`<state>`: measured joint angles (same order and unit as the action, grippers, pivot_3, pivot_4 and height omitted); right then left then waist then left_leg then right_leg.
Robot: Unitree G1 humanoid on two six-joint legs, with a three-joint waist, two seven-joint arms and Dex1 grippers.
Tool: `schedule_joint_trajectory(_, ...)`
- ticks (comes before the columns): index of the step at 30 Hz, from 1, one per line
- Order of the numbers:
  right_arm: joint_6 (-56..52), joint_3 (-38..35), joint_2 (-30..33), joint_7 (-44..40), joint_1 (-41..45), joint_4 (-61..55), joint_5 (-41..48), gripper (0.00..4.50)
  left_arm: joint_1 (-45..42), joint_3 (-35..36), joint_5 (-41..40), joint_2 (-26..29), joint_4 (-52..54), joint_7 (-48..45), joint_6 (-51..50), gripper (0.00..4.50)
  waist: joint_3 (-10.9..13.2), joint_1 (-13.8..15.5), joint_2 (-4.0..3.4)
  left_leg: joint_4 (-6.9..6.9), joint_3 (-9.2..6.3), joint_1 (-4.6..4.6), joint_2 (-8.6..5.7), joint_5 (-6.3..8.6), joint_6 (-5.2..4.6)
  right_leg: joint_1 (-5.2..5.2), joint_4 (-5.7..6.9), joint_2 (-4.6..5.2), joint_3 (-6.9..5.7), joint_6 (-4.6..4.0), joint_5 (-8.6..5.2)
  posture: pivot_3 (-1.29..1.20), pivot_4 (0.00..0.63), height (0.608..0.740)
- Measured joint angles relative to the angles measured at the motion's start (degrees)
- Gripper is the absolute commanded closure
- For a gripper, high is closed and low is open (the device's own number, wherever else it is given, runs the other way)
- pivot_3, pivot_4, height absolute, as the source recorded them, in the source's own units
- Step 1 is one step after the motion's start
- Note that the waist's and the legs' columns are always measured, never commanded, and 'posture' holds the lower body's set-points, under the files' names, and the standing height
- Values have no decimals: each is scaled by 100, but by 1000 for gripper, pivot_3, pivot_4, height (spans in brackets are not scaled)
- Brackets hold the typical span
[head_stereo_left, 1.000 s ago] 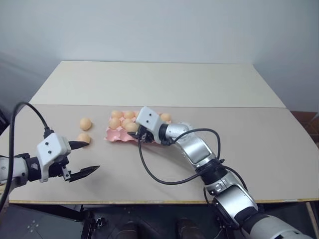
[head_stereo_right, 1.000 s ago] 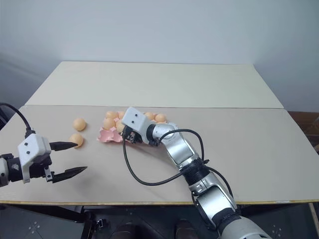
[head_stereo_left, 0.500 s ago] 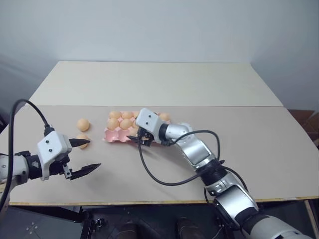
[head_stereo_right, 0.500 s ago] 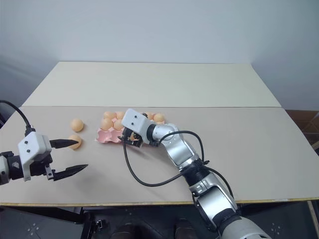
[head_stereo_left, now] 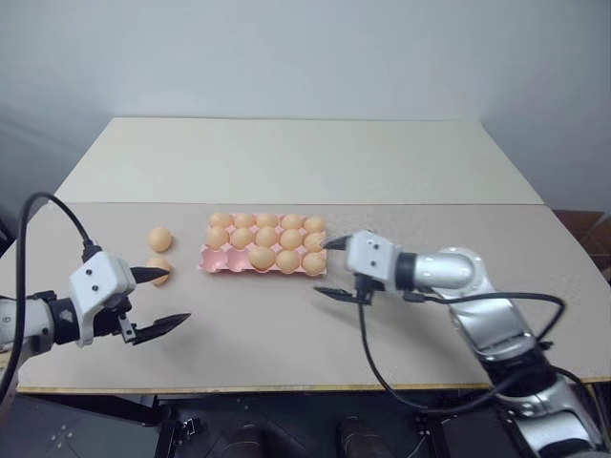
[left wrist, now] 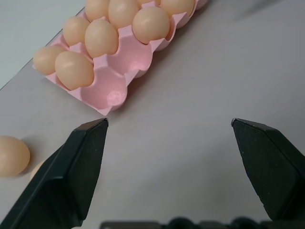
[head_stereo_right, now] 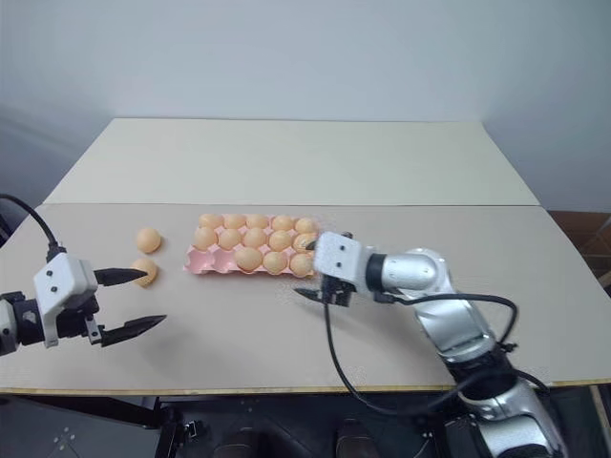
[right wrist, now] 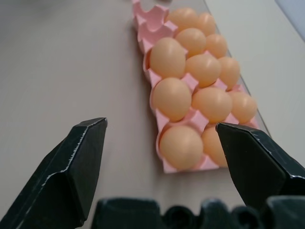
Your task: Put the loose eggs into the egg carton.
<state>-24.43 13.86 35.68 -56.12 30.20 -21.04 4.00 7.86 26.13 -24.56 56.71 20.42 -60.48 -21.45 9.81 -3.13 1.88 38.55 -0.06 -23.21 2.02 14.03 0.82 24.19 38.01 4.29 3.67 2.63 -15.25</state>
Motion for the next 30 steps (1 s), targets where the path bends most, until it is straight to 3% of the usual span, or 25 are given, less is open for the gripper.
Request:
schedule_joint_trajectory(10, -191, -588, 794, -637, -483, -727, 1097, 257, 262, 196, 44, -205, 185, 270, -1, 0, 0, 58, 2, 1, 0, 4, 0, 0, 0, -6, 0, 0, 0, 0, 0, 0, 150, 740)
schedule_joint_trajectory(26, -188, -614, 985, -492, -534, -776, 1208, 257, 234, 196, 65, -356, 223, 430, 23, 0, -1, 64, 2, 1, 0, 4, 0, 0, 0, -6, 0, 0, 0, 0, 0, 0, 150, 740)
schedule_joint_trajectory(30, -188, -614, 1012, -453, -541, -780, 1198, 257, 10, 171, 394, -561, -47, 982, -7, 0, -1, 74, 3, 3, -1, 6, -1, 0, 0, -8, 2, 0, 0, 0, 0, 0, 150, 740)
